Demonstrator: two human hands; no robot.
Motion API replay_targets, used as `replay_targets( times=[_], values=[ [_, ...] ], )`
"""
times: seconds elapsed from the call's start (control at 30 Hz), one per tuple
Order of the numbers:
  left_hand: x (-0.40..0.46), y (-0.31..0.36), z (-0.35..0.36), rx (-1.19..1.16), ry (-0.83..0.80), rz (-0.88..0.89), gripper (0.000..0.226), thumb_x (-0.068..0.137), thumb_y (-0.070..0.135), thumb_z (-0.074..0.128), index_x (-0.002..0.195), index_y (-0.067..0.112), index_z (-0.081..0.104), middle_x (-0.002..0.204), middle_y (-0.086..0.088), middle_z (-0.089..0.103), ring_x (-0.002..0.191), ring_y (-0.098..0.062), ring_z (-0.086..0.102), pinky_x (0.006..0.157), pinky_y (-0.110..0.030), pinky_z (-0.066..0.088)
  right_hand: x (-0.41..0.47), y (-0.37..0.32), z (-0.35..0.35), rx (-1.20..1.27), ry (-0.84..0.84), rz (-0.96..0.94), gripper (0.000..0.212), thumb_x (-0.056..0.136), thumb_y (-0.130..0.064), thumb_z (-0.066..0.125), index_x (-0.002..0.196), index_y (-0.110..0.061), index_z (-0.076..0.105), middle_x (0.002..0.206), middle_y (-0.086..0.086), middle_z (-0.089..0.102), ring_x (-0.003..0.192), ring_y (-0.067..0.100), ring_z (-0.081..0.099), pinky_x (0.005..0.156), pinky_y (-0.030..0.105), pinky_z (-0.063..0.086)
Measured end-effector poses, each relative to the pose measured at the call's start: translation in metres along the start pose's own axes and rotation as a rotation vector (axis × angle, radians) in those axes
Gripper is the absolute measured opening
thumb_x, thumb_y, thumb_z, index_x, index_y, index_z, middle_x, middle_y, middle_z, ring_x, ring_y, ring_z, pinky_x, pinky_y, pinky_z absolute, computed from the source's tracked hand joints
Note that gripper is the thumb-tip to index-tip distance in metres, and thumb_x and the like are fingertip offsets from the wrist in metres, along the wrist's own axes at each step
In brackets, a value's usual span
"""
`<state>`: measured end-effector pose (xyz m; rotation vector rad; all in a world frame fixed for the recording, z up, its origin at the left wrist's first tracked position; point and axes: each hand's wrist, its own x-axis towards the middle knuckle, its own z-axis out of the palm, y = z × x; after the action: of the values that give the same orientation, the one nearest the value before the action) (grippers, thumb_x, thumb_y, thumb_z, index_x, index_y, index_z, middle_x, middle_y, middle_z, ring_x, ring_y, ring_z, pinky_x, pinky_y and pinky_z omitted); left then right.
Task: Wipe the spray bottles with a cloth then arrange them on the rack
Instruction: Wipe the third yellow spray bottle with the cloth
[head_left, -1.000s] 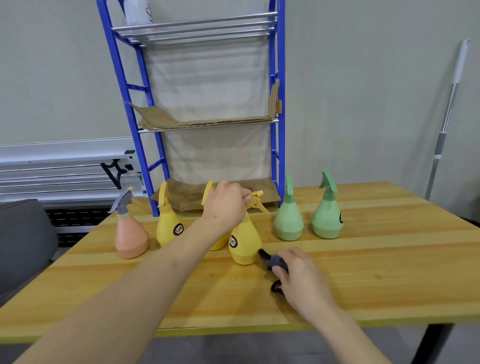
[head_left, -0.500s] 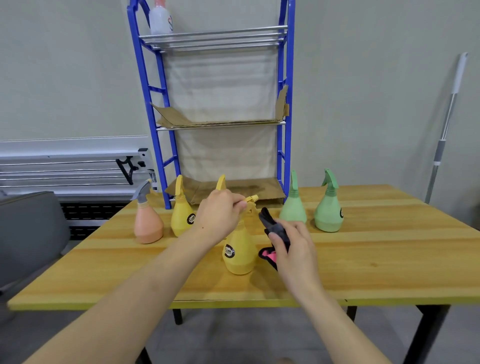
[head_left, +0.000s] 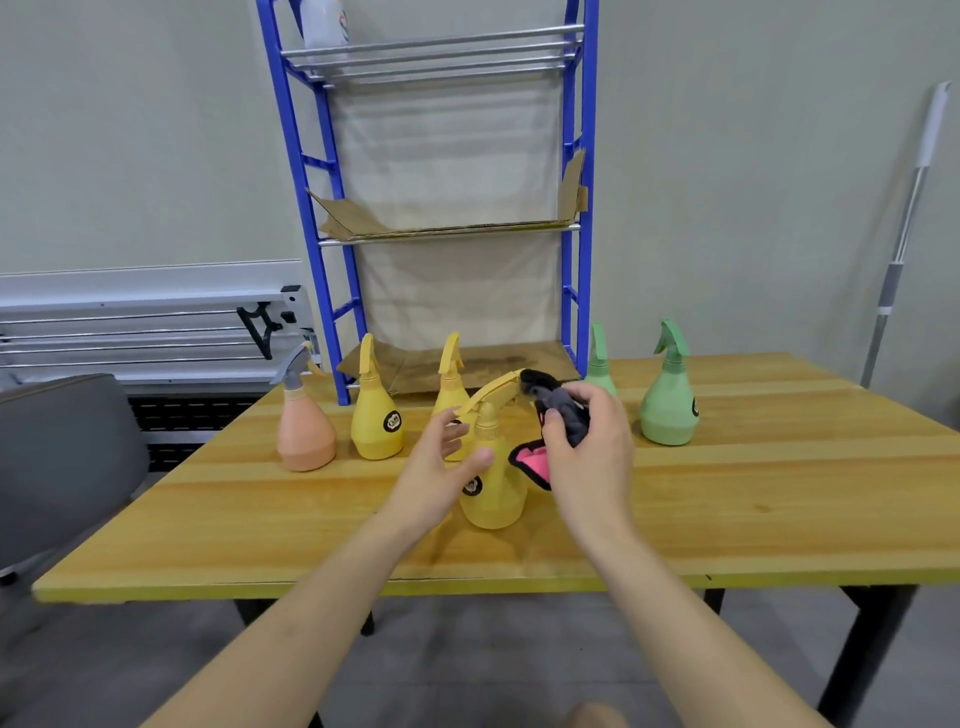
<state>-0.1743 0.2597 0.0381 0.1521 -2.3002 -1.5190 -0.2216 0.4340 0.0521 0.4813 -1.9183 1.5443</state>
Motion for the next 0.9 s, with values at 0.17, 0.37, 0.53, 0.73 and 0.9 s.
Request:
replay_targets(
  times=[0.17,0.37,0.53,0.73,0.9],
  values=[
    [0.007,-0.002,0.009,0.067,0.006,0.026,0.055,0.097,0.036,0.069,0.146,0.020,0.051,0.139,0.009,0.060,0.131,-0.010,0.055,0.110,-0.035,0.047,0.012,-0.008,0.002,0.005,0.097,-0.087,0.026,0.092,-0.007,0.066,0.115,-0.017,0.063,0.115,-0.001,0.057,0.103,-0.006,0.050,0.087,0.002,0.034],
    [0.005,-0.007,0.014,0.120,0.027,0.071,0.054,0.098,0.039,0.066,0.146,0.023,0.049,0.134,0.012,0.061,0.122,-0.008,0.058,0.105,-0.038,0.052,0.014,-0.004,0.005,-0.070,0.040,-0.267,0.043,0.098,-0.011,0.066,0.140,-0.009,0.058,0.119,-0.004,0.056,0.110,0.003,0.050,0.097,0.004,0.033],
    [0.005,-0.006,0.016,0.163,0.040,0.111,0.062,0.100,0.035,0.064,0.155,0.022,0.039,0.138,0.014,0.050,0.127,-0.010,0.052,0.107,-0.032,0.047,0.016,0.016,0.023,-0.238,-0.177,-0.522,0.047,0.096,0.000,0.063,0.142,-0.003,0.057,0.110,0.006,0.054,0.101,0.024,0.052,0.091,0.034,0.049],
    [0.007,-0.010,0.017,0.239,0.051,0.117,0.067,0.101,0.042,0.060,0.159,0.023,0.033,0.157,0.006,0.045,0.139,-0.014,0.047,0.115,-0.045,0.042,0.011,0.024,0.027,-0.225,-0.196,-0.517,0.047,0.095,0.003,0.061,0.141,-0.004,0.059,0.109,0.007,0.054,0.098,0.025,0.052,0.087,0.036,0.050],
    [0.007,-0.009,0.014,0.278,0.037,0.125,0.067,0.102,0.044,0.057,0.160,0.024,0.031,0.159,0.005,0.043,0.140,-0.015,0.047,0.115,-0.046,0.042,0.005,0.025,0.031,-0.161,-0.207,-0.478,0.045,0.095,0.003,0.062,0.139,-0.006,0.062,0.107,0.004,0.054,0.097,0.024,0.055,0.089,0.034,0.051]
  ],
)
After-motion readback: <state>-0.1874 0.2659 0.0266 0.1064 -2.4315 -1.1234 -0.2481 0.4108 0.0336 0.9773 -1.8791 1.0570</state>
